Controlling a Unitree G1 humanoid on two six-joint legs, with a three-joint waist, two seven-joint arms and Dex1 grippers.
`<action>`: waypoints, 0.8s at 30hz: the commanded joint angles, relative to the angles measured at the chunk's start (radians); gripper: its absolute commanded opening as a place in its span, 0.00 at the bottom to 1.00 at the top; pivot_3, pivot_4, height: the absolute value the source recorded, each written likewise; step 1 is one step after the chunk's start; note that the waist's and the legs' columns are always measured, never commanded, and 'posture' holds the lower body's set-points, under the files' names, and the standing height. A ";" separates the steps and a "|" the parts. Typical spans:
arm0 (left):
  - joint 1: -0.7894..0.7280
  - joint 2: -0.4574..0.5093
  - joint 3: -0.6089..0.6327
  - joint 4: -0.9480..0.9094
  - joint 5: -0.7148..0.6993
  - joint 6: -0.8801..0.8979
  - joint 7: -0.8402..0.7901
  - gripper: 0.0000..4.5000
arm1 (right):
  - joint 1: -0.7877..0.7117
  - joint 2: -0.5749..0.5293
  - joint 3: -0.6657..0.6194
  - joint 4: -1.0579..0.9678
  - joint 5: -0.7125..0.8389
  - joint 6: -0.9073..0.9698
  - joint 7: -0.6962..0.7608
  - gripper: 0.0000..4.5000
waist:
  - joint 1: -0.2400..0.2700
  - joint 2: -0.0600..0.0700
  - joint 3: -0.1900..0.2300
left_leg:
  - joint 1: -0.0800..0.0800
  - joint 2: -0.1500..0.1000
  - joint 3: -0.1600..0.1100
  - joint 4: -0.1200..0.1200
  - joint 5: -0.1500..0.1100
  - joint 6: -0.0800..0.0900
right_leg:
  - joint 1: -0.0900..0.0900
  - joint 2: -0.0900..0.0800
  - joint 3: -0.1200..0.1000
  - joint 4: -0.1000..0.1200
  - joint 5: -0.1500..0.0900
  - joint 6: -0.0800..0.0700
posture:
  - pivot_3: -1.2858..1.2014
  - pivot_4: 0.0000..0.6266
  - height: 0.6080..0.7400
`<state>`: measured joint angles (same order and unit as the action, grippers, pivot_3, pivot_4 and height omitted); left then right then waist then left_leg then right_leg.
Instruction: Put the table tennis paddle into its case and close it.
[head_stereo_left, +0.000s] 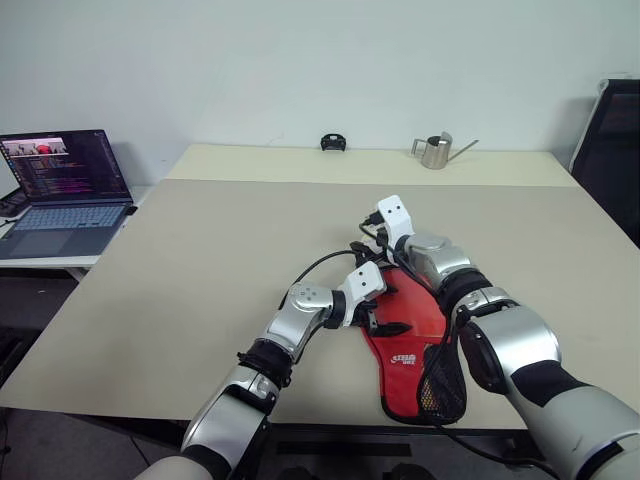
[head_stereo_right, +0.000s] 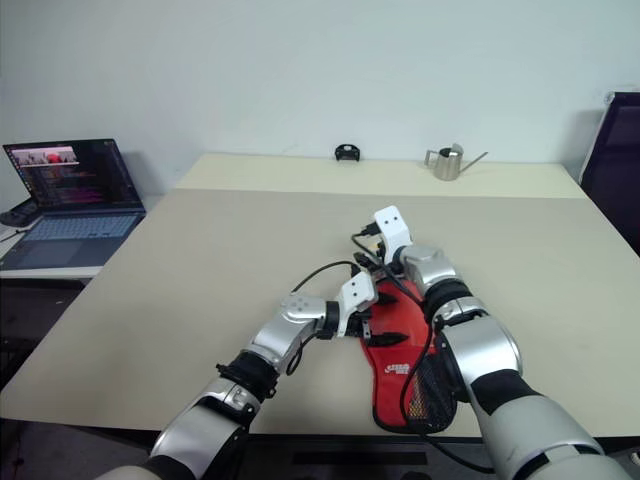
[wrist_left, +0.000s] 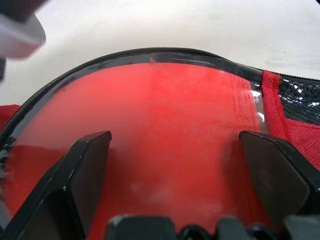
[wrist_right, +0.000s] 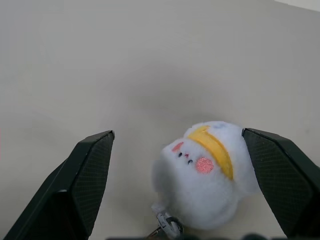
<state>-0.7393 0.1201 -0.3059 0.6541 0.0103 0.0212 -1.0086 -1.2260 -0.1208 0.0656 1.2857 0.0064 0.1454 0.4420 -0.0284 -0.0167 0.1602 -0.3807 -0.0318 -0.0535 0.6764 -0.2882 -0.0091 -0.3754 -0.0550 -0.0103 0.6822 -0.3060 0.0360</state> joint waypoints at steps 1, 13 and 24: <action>0.049 0.014 -0.037 0.031 0.043 0.043 0.016 0.99 | -0.029 0.012 0.023 0.009 -0.061 -0.061 -0.040 1.00 | 0.000 0.000 0.000 | 0.000 0.000 0.000 0.000 0.000 0.000 | 0.000 0.000 0.000 0.000 0.000 0.000 | 0.52 0.24 1.00; 0.068 0.029 -0.037 0.006 0.043 0.061 0.031 1.00 | -0.002 0.044 0.150 0.041 -0.265 -0.122 -0.101 0.54 | -0.003 0.001 -0.002 | 0.001 0.000 0.000 0.000 0.000 0.000 | 0.000 0.000 0.000 0.000 0.000 0.000 | 0.52 0.24 1.00; 0.062 0.027 -0.043 0.016 0.047 0.058 0.034 1.00 | 0.033 0.035 0.155 0.047 -0.298 -0.094 -0.090 0.00 | -0.003 0.001 -0.004 | 0.003 0.000 0.000 0.000 0.000 0.000 | 0.002 0.000 0.000 0.001 0.000 0.000 | 0.52 0.24 1.00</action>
<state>-0.7113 0.1295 -0.3084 0.6123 0.0093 0.0517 -0.9746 -1.2210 -0.0856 0.2114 1.3211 -0.2721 0.0416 0.3431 -0.0318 -0.0156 0.1557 -0.3775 -0.0318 -0.0537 0.6762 -0.2885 -0.0088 -0.3731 -0.0548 -0.0100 0.6827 -0.3059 0.0359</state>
